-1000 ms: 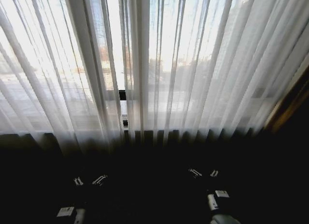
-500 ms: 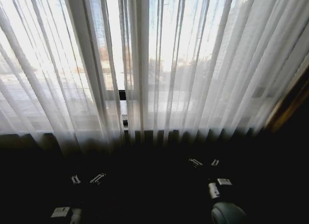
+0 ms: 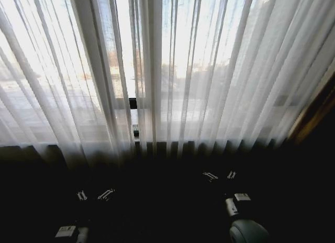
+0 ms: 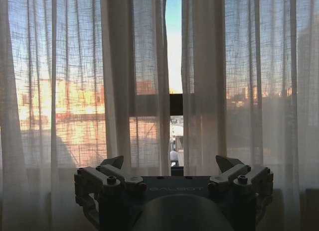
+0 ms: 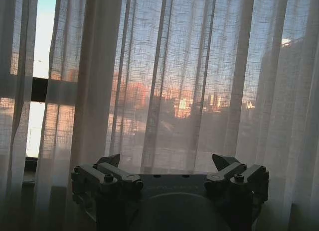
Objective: Open the curtains by pulling them apart, changing their state from closed to fully open.
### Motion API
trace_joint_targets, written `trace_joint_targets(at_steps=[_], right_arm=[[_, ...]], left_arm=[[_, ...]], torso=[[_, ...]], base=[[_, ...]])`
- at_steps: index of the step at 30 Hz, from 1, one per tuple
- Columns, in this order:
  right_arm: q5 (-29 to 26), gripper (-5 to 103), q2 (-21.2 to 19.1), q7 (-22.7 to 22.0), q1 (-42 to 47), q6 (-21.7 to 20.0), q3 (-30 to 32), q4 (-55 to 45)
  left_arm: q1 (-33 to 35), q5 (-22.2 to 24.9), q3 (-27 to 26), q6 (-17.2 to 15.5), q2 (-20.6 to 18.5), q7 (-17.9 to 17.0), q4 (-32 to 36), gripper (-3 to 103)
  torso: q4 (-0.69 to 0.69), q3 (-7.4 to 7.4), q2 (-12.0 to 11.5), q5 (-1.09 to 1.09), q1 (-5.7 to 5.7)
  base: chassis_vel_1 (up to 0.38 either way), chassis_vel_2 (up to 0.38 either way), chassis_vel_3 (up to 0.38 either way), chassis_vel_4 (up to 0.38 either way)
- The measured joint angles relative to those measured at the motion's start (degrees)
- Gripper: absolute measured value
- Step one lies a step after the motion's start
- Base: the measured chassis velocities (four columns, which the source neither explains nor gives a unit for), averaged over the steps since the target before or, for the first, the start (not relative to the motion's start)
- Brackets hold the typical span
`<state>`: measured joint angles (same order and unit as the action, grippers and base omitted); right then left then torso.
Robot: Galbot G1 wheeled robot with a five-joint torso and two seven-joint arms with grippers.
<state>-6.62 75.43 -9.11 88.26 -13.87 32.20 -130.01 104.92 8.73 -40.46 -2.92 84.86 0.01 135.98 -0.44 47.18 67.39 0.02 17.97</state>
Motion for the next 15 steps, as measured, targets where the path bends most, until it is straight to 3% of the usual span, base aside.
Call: trace_joint_targets(at_steps=[7, 15], right_arm=[[0.17, 100, 0.09, 0.19, 0.14, 0.62, -0.09, 0.31], [1.23, 100, 0.57, 0.62, 0.37, 1.15, -0.77, 0.5]], left_arm=[[0.33, -0.22, -0.06, 0.88, 0.12, 0.31, -0.12, 100], [0.46, -0.2, -0.16, 1.34, 0.09, 0.48, -0.07, 100]], torso=[[0.0, 0.01, -0.01, -0.01, 0.02], [0.01, 0.01, -0.01, -0.03, 0.04]], base=[[-0.009, 0.324, 0.0, -0.329], [-0.037, 0.466, 0.033, -0.464]])
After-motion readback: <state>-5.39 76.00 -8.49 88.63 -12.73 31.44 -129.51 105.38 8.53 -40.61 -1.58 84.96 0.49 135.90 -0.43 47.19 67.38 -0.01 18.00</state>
